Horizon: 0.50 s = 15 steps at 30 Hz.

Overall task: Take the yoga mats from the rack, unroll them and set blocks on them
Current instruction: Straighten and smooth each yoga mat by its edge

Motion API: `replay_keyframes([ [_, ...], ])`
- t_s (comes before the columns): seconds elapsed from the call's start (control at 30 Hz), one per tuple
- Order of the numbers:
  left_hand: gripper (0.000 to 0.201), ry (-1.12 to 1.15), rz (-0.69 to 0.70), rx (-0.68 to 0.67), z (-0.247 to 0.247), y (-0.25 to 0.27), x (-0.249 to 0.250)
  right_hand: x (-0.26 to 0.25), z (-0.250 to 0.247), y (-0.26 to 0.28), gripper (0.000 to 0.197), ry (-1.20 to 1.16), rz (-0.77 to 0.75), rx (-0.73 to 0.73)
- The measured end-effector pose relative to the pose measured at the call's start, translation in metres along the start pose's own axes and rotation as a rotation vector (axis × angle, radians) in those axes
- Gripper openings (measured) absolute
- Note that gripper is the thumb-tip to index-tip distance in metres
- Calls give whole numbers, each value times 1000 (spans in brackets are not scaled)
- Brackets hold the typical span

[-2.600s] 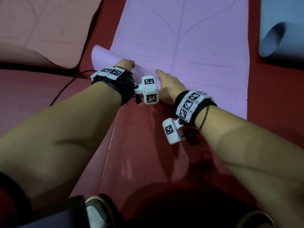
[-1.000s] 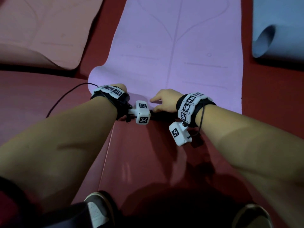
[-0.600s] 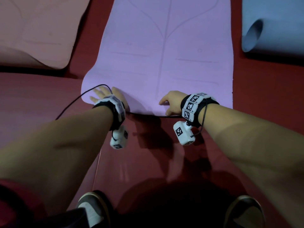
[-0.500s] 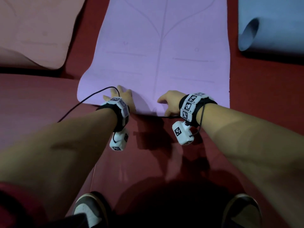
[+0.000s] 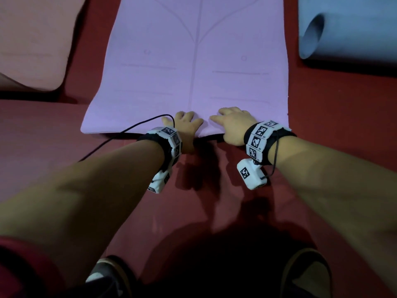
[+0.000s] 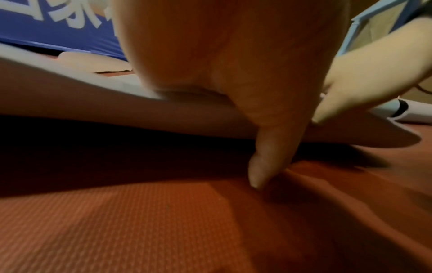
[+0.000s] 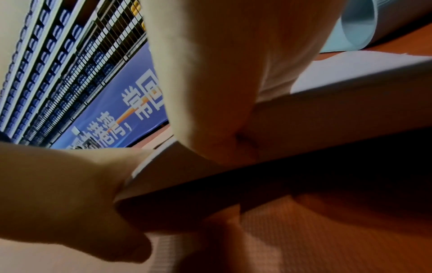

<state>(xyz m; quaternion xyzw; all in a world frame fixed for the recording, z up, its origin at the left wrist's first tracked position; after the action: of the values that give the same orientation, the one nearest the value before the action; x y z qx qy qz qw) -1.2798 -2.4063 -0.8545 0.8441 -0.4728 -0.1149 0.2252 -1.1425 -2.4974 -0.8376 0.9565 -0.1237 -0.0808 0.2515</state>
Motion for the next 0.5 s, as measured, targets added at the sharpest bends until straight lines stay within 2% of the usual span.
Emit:
replay_keyframes([
  [0.1, 53, -23, 11, 88, -16, -4, 0, -5, -13, 0, 48, 1, -59, 91],
  [0.2, 40, 13, -17, 131, -27, -7, -5, -4, -24, -1, 41, -174, -45, 65],
  [0.27, 39, 46, -41, 149, -30, -7, -4, 6, -31, 1, 36, -468, -20, -38],
  [0.4, 34, 16, -47, 252, -44, -9, 1, 23, -25, 12, 51, -1408, 63, -433],
  [0.43, 34, 6, -43, 272, -47, -10, 1, 25, -24, 13, 51, -1492, 55, -478],
  [0.5, 35, -10, -39, 292, -50, -13, 1, 28, -26, 11, 48, -1353, -21, -474],
])
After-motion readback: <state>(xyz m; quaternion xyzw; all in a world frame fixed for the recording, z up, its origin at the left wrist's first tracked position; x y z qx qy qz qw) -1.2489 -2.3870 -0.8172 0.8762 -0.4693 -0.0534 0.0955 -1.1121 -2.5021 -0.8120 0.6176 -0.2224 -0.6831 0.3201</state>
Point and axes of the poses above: each hand's wrist, its own y-axis away from the middle knuckle, its own z-axis out of the palm, x = y × z, the point moved 3 cm from there along -y, towards the middle knuckle
